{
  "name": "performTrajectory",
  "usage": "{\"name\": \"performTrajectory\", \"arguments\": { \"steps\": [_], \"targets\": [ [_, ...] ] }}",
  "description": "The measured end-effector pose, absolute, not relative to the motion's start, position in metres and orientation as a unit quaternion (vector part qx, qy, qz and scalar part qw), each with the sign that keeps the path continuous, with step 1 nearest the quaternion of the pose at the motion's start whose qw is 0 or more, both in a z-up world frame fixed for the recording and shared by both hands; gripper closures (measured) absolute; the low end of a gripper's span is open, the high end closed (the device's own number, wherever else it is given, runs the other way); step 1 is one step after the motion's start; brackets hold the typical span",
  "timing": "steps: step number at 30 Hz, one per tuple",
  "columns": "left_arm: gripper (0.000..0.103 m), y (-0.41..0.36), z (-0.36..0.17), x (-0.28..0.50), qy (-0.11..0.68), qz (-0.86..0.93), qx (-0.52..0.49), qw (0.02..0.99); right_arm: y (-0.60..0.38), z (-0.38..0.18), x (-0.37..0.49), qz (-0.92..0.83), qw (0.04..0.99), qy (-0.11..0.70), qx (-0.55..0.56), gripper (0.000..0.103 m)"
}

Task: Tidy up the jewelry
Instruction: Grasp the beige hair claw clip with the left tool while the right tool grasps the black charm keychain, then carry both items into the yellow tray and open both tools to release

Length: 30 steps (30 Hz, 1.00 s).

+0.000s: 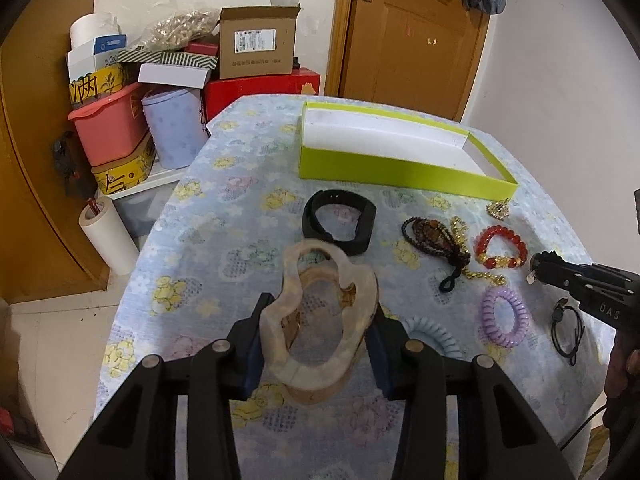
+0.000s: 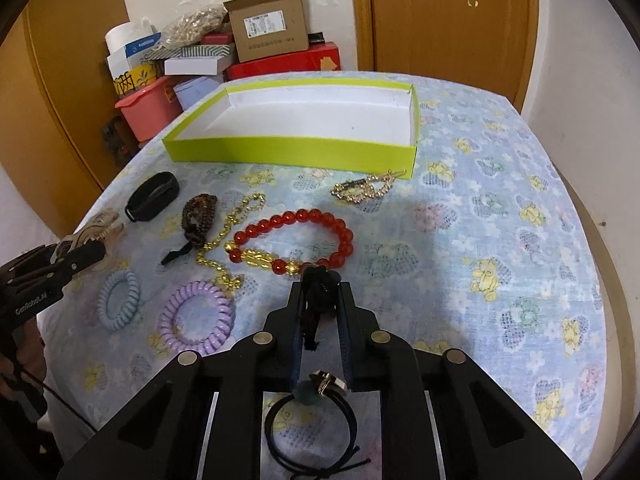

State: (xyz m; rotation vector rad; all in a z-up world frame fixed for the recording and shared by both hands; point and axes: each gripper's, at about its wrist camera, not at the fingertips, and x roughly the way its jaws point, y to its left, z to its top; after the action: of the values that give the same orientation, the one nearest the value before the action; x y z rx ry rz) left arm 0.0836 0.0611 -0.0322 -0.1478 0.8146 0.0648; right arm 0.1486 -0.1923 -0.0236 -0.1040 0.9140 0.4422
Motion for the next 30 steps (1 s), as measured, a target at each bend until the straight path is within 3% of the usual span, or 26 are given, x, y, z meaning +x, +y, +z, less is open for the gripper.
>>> {"name": "performTrajectory", "arguments": {
  "steps": [14, 30],
  "targets": [
    [0.058, 0.050, 0.008, 0.088, 0.365, 0.012, -0.057, 0.929, -0.201, 0.011, 0.153, 0.232, 0.882, 0.408, -0.036, 0.087],
    [0.058, 0.053, 0.023, 0.225, 0.362, -0.006, -0.032, 0.932, -0.182, 0.019, 0.273, 0.237, 0.884, 0.401, -0.048, 0.087]
  ]
}}
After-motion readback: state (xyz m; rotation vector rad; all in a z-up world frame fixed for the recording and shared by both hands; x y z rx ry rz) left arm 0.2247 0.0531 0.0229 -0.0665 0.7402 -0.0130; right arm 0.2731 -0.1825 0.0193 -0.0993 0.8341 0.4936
